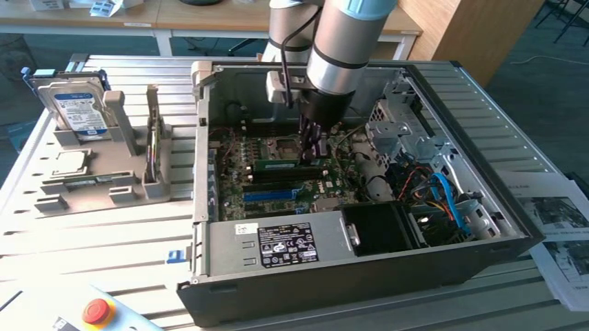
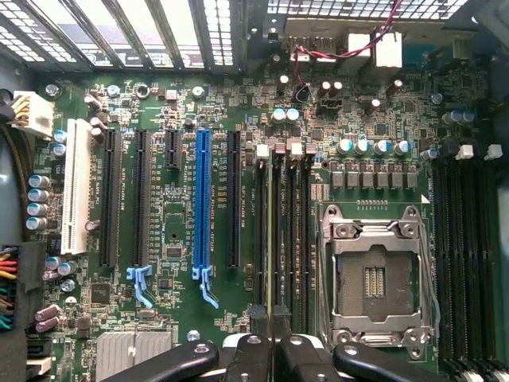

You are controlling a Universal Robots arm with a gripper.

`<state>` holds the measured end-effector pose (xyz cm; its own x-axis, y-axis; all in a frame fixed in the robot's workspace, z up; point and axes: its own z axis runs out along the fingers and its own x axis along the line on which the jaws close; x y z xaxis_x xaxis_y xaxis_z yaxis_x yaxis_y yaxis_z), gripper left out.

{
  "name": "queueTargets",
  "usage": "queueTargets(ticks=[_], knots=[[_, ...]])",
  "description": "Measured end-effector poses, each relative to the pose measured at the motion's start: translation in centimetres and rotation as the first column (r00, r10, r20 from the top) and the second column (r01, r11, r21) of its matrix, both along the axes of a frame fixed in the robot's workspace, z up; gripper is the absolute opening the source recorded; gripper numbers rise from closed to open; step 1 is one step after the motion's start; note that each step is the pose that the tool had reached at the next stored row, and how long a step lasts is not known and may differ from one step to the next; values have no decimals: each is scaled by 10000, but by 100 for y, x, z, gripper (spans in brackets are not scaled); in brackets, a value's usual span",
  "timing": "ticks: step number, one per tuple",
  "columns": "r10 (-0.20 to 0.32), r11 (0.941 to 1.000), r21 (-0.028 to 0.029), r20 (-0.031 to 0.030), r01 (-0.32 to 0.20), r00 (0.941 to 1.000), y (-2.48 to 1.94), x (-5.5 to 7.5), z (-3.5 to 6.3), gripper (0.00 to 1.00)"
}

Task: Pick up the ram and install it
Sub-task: 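Insert the ram into the slot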

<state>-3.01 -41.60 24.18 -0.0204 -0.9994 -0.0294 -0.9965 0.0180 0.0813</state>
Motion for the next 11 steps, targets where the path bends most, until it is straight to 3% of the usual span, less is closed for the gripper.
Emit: queueTargets(ticks=[6, 11], knots=[[1, 10000, 1, 1, -1, 10000, 0, 1, -90, 12], [0, 10000, 0, 0, 0, 10000, -3, 0, -100, 12]])
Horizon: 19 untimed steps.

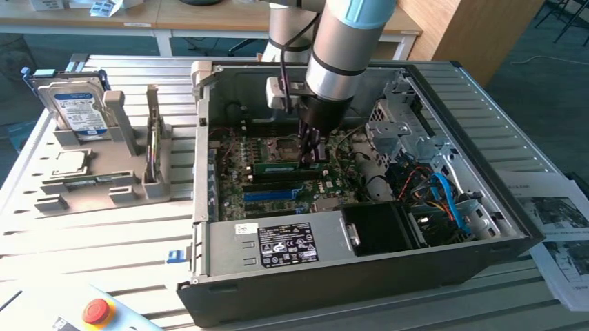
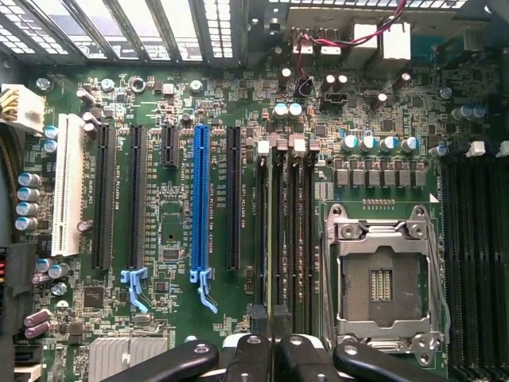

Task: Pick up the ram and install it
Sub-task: 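Insert the ram into the slot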

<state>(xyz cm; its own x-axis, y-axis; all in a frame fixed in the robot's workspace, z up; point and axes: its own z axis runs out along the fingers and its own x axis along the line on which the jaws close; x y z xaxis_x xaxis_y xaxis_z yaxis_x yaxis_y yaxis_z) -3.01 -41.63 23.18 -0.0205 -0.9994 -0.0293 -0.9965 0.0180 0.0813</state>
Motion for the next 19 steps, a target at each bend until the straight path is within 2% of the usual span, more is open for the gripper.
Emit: queueTargets(ticks=[4, 8, 19], knots=[[1, 10000, 1, 0, -1, 10000, -32, 0, 0, 12], [1, 10000, 2, 1, -1, 10000, -33, 1, 0, 12], [13, 10000, 2, 66, -13, 10000, -33, -18, -9, 12]])
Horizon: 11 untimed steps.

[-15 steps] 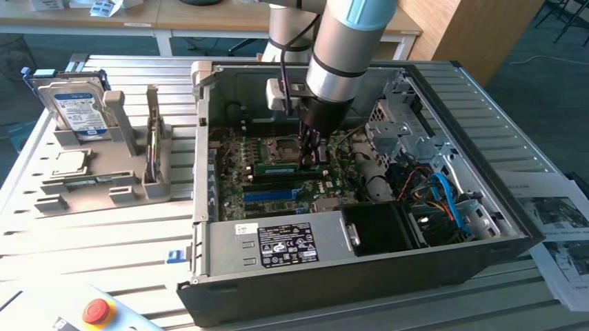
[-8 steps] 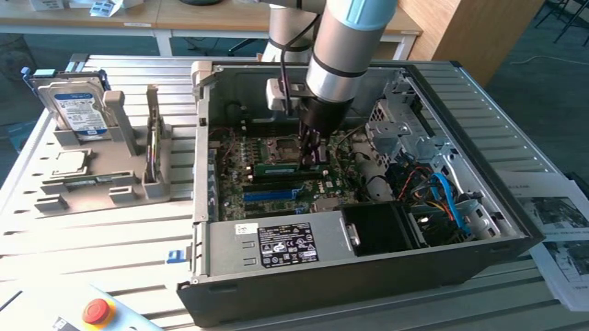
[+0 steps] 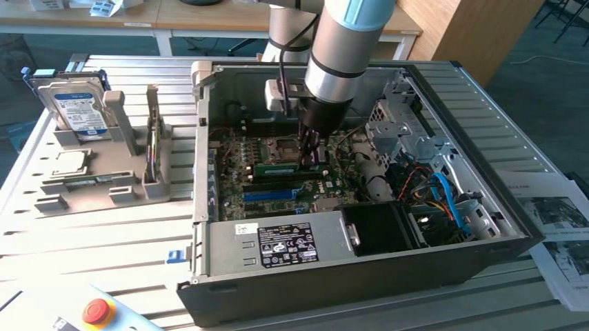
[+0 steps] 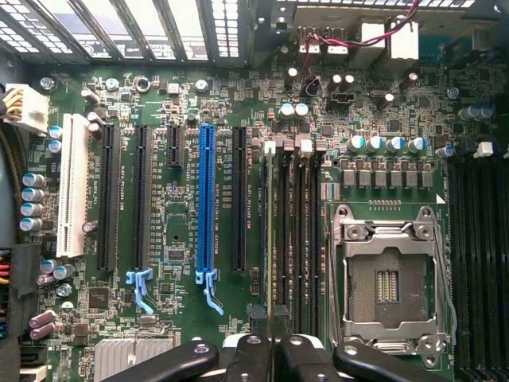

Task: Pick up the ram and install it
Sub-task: 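Insert the ram into the slot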

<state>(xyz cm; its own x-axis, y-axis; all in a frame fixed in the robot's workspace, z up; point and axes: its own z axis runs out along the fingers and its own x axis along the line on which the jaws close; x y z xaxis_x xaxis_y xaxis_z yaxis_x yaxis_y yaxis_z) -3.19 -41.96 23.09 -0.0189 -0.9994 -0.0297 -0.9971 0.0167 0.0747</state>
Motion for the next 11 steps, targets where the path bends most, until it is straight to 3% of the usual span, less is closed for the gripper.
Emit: queueTargets(ticks=[11], knots=[[13, 10000, -3, 27, -13, 10000, 0, -9, -1, 12]])
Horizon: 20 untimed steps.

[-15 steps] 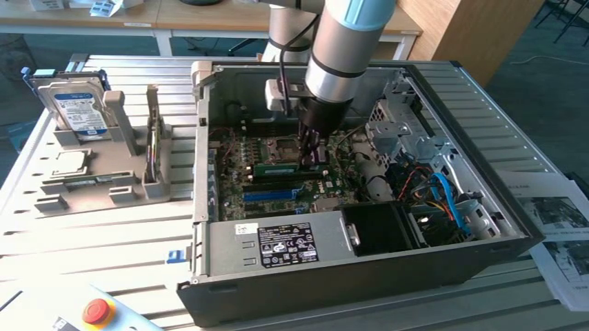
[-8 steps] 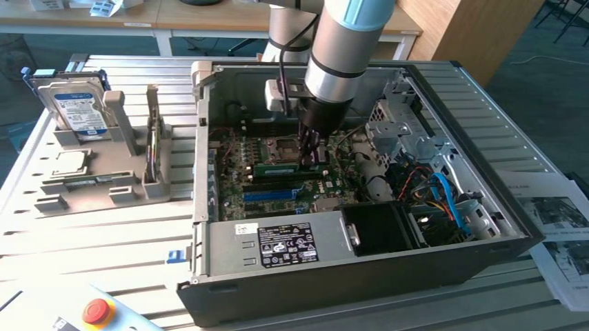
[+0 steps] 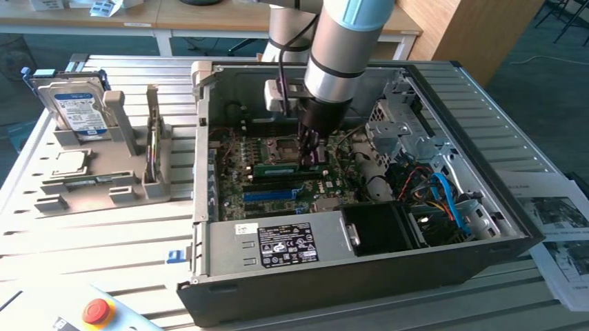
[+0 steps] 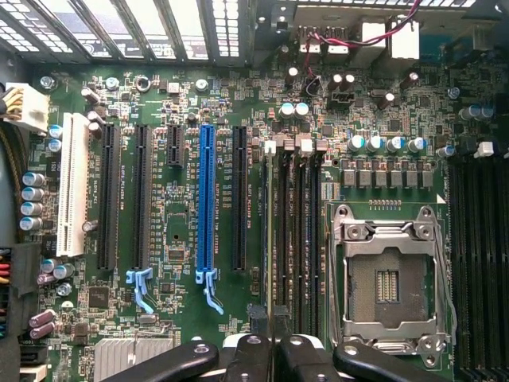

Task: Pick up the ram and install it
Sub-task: 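Insert the ram into the slot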

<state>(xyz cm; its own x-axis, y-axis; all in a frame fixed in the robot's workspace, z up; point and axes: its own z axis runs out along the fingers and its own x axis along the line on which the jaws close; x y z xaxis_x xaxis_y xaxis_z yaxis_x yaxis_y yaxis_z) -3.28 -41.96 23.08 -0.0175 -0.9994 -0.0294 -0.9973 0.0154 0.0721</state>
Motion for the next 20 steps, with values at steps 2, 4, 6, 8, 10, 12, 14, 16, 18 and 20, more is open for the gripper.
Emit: queueTargets(ticks=[2, 4, 6, 8, 10, 12, 14, 16, 18, 20], knots=[[5, 10000, 1, 15, -5, 10000, 0, -7, -3, 12], [8, 10000, 4, 31, -8, 10000, 1, -15, -9, 12], [9, 10000, 2, 32, -9, 10000, 1, -15, -9, 12], [9, 10000, 2, 32, -9, 10000, 1, -15, -9, 12], [8, 10000, 2, 32, -9, 10000, 1, -13, -9, 12], [8, 10000, 2, 33, -8, 10000, 1, -8, -9, 12], [8, 10000, 2, 32, -8, 10000, 1, 3, -9, 12], [7, 10000, 3, 32, -7, 10000, 2, 6, -10, 12], [8, 10000, 2, 32, -8, 10000, 2, 6, -9, 12], [9, 10000, 3, 33, -9, 10000, 2, 7, -10, 12]])
